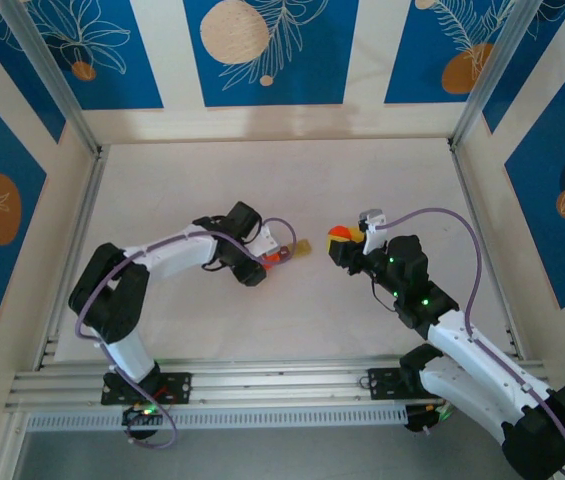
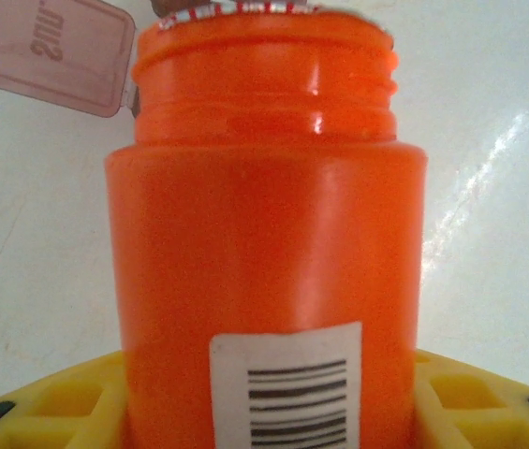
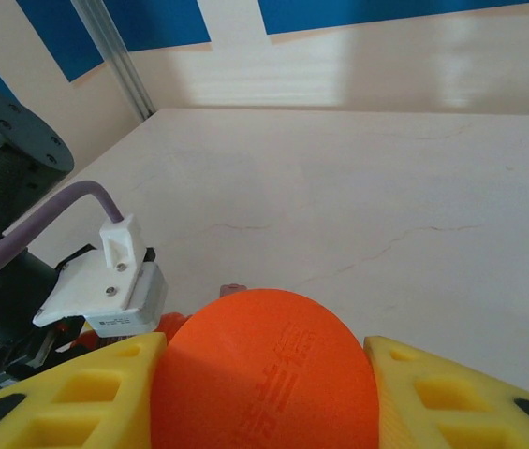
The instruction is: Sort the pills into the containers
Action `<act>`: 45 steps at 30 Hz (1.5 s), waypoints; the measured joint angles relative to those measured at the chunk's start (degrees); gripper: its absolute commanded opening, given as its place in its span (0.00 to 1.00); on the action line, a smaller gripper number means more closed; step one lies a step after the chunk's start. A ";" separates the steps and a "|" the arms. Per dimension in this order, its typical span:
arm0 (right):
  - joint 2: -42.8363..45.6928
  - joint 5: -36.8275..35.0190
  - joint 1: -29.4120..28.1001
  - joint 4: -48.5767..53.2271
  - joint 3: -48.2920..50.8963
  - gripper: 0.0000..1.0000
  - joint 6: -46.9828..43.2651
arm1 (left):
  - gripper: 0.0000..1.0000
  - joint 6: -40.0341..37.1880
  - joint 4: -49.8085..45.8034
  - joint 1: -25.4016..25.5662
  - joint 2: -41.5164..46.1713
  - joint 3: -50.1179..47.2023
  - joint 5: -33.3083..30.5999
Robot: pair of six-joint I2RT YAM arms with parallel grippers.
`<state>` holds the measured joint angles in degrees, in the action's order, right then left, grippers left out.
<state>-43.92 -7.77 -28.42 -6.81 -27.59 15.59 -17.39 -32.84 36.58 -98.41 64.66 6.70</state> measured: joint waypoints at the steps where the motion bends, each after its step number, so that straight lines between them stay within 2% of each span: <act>1: 0.00 0.07 0.00 0.00 0.00 0.00 0.00 | 0.00 -0.24 -0.50 0.00 -0.35 0.59 -0.24; 16: 0.66 0.31 0.00 0.11 0.00 0.00 0.02 | 0.00 -2.97 -7.15 -0.07 -3.91 6.32 -2.36; 45: 0.76 0.33 0.00 0.17 0.00 0.00 0.02 | 0.00 -5.31 -9.99 -0.09 -6.93 9.11 -3.45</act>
<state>-43.16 -7.44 -28.42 -6.63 -27.59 15.62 -22.70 -42.83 36.49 -105.34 73.78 3.25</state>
